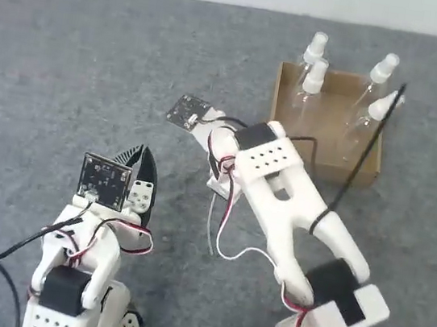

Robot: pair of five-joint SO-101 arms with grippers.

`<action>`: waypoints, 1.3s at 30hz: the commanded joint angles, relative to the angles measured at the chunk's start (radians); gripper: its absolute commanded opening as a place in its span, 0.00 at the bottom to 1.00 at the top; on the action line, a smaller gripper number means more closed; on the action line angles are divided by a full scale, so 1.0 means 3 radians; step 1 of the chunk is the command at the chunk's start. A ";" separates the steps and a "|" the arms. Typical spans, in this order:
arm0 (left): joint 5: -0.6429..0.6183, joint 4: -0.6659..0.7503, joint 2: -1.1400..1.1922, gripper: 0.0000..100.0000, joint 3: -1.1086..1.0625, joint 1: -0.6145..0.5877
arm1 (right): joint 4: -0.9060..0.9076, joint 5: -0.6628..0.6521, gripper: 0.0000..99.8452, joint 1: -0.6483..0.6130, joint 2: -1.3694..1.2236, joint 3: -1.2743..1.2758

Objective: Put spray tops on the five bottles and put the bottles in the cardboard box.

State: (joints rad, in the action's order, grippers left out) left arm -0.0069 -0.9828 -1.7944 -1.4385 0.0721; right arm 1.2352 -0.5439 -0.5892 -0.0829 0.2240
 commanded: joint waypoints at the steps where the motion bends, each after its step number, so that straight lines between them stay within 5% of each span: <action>1: -0.0056 -0.0015 -0.0041 0.01 0.0182 -0.0015 | -0.0013 -0.0113 0.33 -0.0033 -0.0043 -0.0179; 10: -0.0056 -0.0015 -0.0041 0.01 0.0176 -0.0010 | -0.0013 -0.0097 0.33 -0.0033 -0.0355 -0.0169; 17: -0.0056 -0.0015 -0.0041 0.01 0.0176 -0.0010 | -0.0013 0.0179 0.16 -0.0038 -0.0478 -0.0164; 26: -0.0061 -0.0015 -0.0041 0.01 0.0176 -0.0010 | 0.0028 0.0788 0.09 0.0008 -0.0463 -0.0164; 39: -0.0061 -0.0015 -0.0041 0.01 0.0171 -0.0010 | 0.0371 0.1120 0.09 0.0713 -0.0330 -0.0159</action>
State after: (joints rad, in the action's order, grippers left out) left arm -0.0161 -0.9828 -1.7944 -1.4385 0.0721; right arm 1.3149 -0.2202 -0.4404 -0.2440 0.2225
